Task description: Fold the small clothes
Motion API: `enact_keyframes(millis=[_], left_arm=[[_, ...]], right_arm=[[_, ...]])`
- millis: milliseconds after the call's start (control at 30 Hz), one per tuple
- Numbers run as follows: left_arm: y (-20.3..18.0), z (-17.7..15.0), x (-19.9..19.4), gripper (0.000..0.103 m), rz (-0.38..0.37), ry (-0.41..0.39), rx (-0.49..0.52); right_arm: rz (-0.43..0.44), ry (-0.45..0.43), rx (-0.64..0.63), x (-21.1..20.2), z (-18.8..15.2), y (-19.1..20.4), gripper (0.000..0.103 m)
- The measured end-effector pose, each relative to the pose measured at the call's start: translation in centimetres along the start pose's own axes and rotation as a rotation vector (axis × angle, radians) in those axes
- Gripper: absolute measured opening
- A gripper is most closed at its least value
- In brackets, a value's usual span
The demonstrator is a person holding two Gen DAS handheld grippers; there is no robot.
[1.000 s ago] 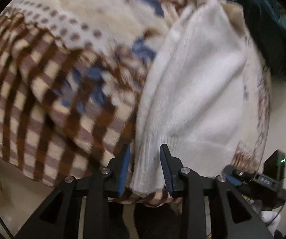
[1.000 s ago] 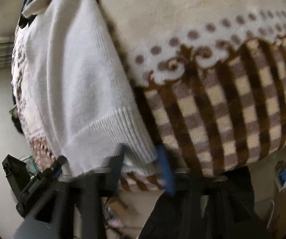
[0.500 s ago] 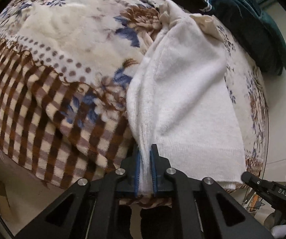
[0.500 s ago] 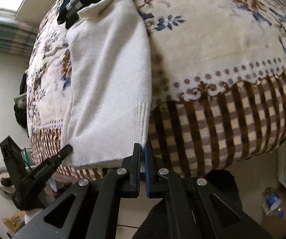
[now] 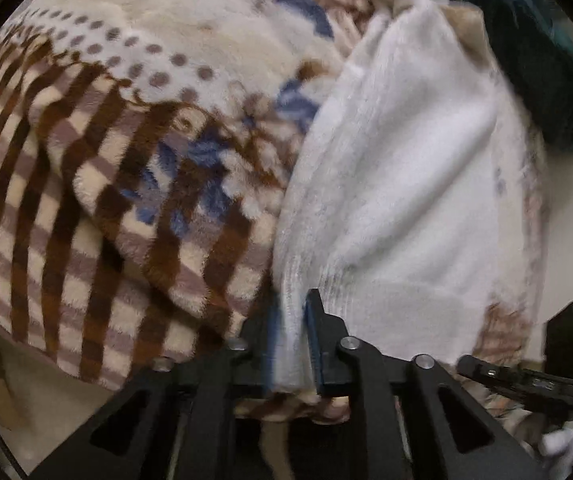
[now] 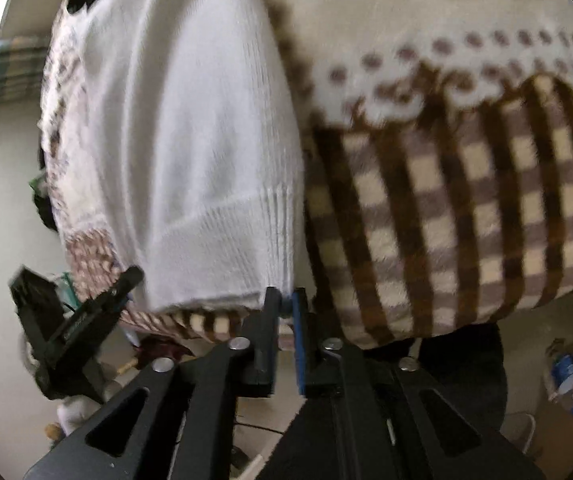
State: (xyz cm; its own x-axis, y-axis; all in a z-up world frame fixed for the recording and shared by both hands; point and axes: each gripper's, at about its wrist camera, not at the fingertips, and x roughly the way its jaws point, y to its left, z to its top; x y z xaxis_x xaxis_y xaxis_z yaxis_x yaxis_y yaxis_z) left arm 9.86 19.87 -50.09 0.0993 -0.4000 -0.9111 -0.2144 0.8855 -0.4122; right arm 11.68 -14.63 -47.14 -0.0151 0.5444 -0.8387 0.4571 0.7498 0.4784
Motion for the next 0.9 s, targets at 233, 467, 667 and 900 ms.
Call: enact_keyframes(millis=[233,467,667,900], left_arm=[[2.1,0.7,-0.3,0.064,-0.134,-0.038,-0.058],[0.7,0.8,3.0,0.061,-0.064,0.051,0.052],[-0.7,-0.6,0.3,0.010,-0.106,0.025,0.120],[-3.0,1.4,-6.1,0.009,-0.242,-0.086,0.093]], right_arm=[[0.054,-0.056,0.042,-0.7,1.6,-2.2,0.052],[0.155,0.025,0.098,4.2,1.8,-2.9,0.052],[0.231,-0.030,0.070,2.1,0.0,-0.9,0.015],[0.309,-0.127,0.008,-5.2,0.4,3.7,0.014]])
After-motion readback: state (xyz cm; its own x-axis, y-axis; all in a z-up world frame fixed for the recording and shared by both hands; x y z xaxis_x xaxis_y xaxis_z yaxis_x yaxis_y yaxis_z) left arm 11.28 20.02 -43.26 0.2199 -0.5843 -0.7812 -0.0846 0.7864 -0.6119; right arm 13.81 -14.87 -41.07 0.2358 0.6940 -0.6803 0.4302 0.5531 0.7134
